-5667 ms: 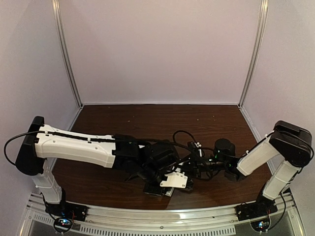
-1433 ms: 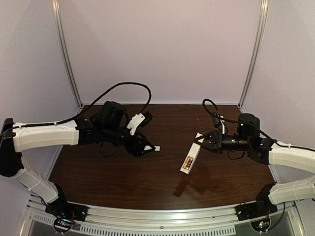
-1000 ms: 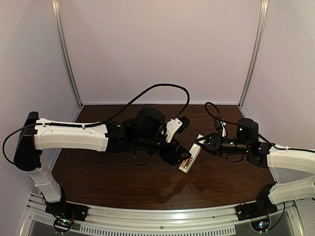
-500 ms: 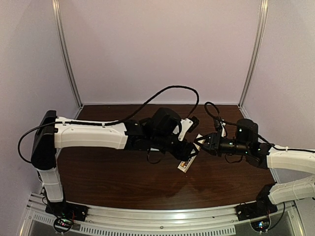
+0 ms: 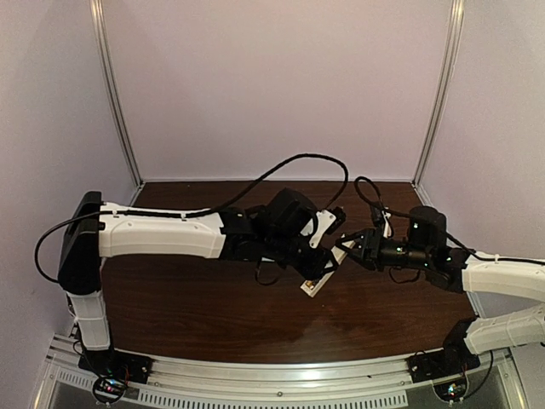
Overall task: Load the batteries into the remote control
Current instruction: Pass from the right arm to the left, then place the remote control without the battery cover at the center of the board.
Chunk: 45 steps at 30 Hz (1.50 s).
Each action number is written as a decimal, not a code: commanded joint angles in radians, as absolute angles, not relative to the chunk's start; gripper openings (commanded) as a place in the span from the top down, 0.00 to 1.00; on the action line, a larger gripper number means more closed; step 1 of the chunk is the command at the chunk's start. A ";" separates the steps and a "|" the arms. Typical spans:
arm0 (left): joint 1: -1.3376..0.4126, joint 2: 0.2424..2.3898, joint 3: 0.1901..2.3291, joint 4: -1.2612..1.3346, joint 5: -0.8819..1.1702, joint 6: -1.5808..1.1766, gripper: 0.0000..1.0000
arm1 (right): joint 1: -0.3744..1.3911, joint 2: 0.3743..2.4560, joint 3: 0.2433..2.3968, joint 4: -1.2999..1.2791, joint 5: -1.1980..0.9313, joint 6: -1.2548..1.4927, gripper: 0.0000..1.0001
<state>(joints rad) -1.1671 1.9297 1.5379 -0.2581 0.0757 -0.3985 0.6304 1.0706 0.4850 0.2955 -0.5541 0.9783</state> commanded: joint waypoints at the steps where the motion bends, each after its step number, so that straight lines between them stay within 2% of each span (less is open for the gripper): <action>1: -1.143 1.910 1.522 -0.324 0.072 -0.345 0.75 | 0.621 1.029 0.501 0.246 -0.542 0.955 0.49; 4: -1.122 1.870 1.481 -0.352 0.104 -0.249 0.76 | 0.592 1.001 0.496 0.207 -0.555 0.944 0.38; 9: -1.063 1.858 1.457 -0.553 0.151 -0.018 0.76 | 0.547 0.933 0.460 0.158 -0.576 0.918 0.32; 18: -1.047 1.928 1.450 -0.690 0.244 0.308 0.76 | 0.501 0.844 0.438 0.089 -0.589 0.862 0.28; 24: -1.047 2.034 1.562 -0.827 0.262 0.489 0.77 | 0.485 0.826 0.455 0.056 -0.603 0.826 0.28; 30: -1.046 2.123 1.634 -0.905 0.280 0.554 0.77 | 0.476 0.833 0.466 0.037 -0.624 0.787 0.28; 37: -1.047 2.163 1.664 -0.925 0.290 0.579 0.68 | 0.461 0.873 0.547 -0.071 -0.604 0.652 0.27; 45: -1.047 2.189 1.669 -0.944 0.265 0.585 0.49 | 0.456 0.922 0.677 -0.145 -0.508 0.503 0.26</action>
